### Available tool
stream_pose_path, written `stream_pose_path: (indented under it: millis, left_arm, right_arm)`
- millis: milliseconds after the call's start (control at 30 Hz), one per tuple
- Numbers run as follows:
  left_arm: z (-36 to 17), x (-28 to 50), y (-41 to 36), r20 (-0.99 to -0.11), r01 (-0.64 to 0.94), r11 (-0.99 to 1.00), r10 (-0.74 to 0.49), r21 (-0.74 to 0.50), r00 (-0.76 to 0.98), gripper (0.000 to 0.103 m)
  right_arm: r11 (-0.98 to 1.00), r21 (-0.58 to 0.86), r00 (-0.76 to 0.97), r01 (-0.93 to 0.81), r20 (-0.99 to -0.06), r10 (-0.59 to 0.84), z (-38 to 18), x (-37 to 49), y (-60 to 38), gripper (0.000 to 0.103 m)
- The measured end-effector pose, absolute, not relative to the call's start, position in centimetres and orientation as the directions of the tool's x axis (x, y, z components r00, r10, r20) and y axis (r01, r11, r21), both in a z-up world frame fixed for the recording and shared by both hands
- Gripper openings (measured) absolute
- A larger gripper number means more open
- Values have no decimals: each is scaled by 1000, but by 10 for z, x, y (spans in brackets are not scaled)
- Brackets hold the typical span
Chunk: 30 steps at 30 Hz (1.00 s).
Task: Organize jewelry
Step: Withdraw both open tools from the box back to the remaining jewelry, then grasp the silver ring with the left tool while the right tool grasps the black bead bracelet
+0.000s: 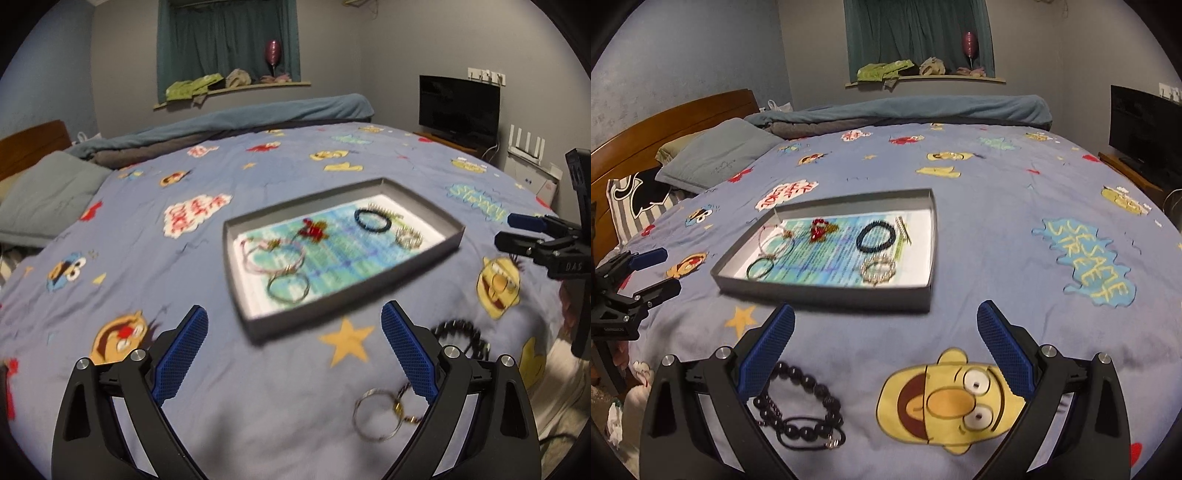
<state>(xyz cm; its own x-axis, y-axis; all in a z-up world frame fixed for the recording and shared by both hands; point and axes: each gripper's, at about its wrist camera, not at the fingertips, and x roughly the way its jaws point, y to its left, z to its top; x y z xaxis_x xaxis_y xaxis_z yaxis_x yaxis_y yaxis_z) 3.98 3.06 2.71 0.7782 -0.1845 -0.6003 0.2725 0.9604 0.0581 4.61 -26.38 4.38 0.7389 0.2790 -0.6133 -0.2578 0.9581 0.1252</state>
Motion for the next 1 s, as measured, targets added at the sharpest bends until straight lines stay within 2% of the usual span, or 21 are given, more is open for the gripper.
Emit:
stream_pose_path:
  millis: [367, 467, 600, 800, 867, 933, 1000]
  left_arm:
    - [-17, 5, 42, -658, 281, 960, -212, 0, 723, 94]
    - [-29, -2, 34, -665, 304, 952, -249, -35, 704, 94]
    - [-38, -2, 20, -687, 333, 941, -275, -51, 673, 88]
    - [-47, -9, -5, -694, 385, 922, -301, -36, 654, 88]
    - [-53, -9, -11, -705, 403, 915, -307, -33, 639, 85]
    - [-58, -8, -14, -717, 412, 910, -309, -34, 624, 75]
    - [-66, -6, -17, -734, 414, 910, -300, -29, 609, 70]
  right_arm:
    - [945, 79, 696, -316, -658, 288, 10, 9, -253, 98]
    - [942, 81, 676, -327, -676, 293, 1, 5, -251, 98]
    - [939, 95, 655, -332, -693, 302, -7, 4, -250, 98]
    - [935, 95, 646, -341, -699, 307, -14, 2, -248, 98]
    - [935, 105, 638, -337, -705, 309, -17, 4, -249, 98]
    - [936, 111, 633, -335, -709, 310, -18, 7, -250, 98]
    - [936, 111, 635, -334, -708, 310, -18, 8, -250, 98]
